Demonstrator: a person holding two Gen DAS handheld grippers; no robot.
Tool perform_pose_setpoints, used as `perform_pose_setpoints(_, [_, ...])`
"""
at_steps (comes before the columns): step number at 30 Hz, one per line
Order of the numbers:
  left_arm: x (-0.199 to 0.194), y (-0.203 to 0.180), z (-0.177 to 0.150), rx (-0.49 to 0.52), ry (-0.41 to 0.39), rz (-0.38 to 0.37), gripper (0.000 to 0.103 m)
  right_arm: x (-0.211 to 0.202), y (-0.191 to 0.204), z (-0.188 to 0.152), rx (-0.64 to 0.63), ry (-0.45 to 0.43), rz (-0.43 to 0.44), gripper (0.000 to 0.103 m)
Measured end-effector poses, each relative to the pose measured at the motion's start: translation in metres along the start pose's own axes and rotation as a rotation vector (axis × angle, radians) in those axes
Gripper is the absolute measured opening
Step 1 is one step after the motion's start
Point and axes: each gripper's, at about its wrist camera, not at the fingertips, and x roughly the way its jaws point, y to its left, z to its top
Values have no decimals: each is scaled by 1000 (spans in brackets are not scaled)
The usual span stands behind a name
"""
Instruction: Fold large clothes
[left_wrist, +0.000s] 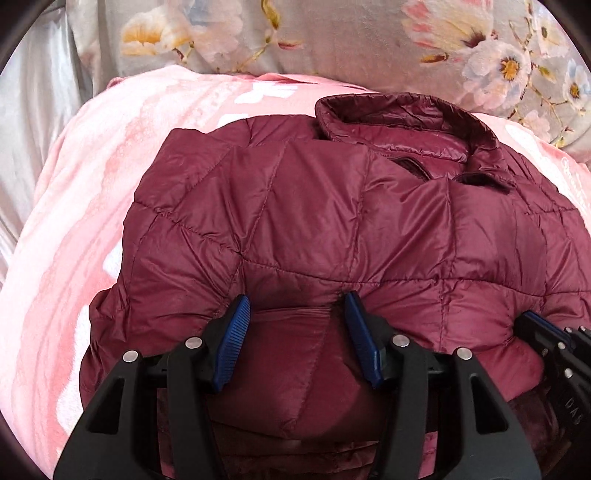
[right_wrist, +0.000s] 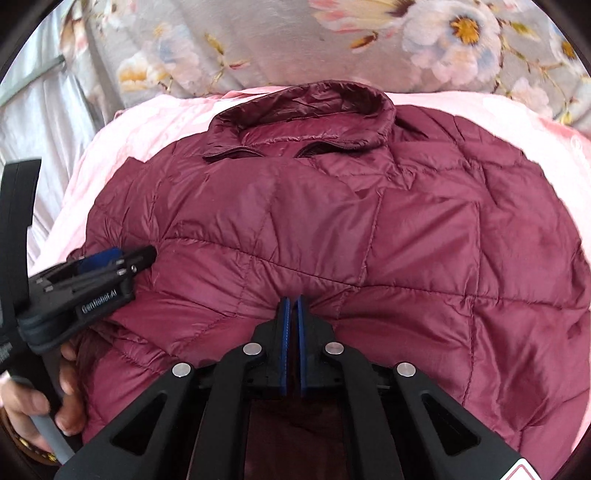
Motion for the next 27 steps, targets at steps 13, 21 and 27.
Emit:
perform_pose_setpoints(13, [2, -11, -2, 57, -23, 67, 52, 0, 7, -2, -38, -13, -54, 1])
perform_pose_setpoints(21, [0, -15, -3, 73, -27, 93, 52, 1, 9, -2, -44, -11, -71, 1])
perform_pose_setpoints(27, [1, -15, -3, 69, -26, 104, 56, 1, 8, -2, -34, -10, -59, 1])
